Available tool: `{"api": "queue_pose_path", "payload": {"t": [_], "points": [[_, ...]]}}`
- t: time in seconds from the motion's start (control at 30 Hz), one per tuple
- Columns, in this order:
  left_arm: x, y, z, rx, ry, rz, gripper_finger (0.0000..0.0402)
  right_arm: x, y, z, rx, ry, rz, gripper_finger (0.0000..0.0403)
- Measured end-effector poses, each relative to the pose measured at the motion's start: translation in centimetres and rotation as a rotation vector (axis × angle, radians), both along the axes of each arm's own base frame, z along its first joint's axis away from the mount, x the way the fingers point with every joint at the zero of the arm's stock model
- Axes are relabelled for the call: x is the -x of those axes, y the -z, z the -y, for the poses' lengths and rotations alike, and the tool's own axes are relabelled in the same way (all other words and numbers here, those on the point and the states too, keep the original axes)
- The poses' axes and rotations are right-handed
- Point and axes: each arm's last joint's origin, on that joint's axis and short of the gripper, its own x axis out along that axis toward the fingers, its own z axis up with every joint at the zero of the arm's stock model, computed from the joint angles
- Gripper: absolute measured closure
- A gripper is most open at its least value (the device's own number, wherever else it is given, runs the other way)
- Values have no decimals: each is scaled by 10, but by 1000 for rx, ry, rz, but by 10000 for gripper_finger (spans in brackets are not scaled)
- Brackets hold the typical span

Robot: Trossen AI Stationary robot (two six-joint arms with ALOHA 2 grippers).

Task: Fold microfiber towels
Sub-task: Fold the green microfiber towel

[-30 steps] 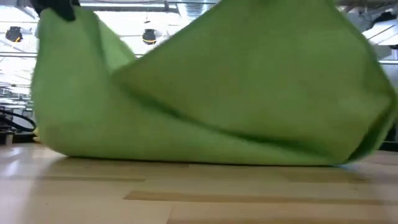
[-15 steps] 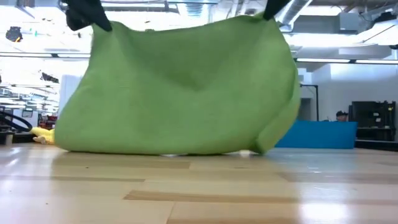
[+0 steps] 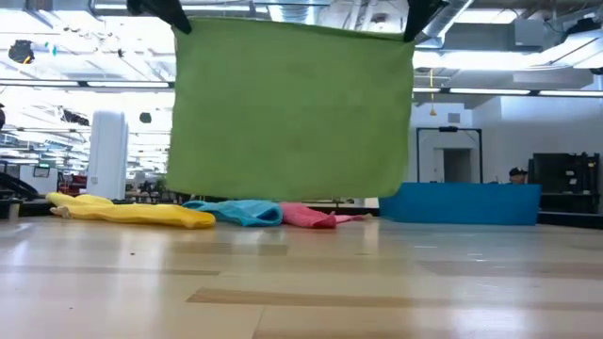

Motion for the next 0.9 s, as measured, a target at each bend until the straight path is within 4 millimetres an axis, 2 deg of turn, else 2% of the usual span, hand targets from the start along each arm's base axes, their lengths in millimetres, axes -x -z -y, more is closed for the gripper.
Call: {"api": "queue_pose_path", "payload": {"t": [0.2,0.33,0.5,0.7,0.9], "points": [[4,-8,-8,-79,2,-30,401,6,-9,4,10,-20,35,395],[6,-4,-5,-48,-2,-67,401,6,-7,-5,4,-46,46,397],[4,17,7,28,6,-105,401,4,29,-28,-19,-74,21,394],[0,65,38,160,52,-177,401,7,82,-75,-88,-135,81,395],[1,100,82,340,86,-121,402,26,104,-129,-224,-175,249,392]]}}
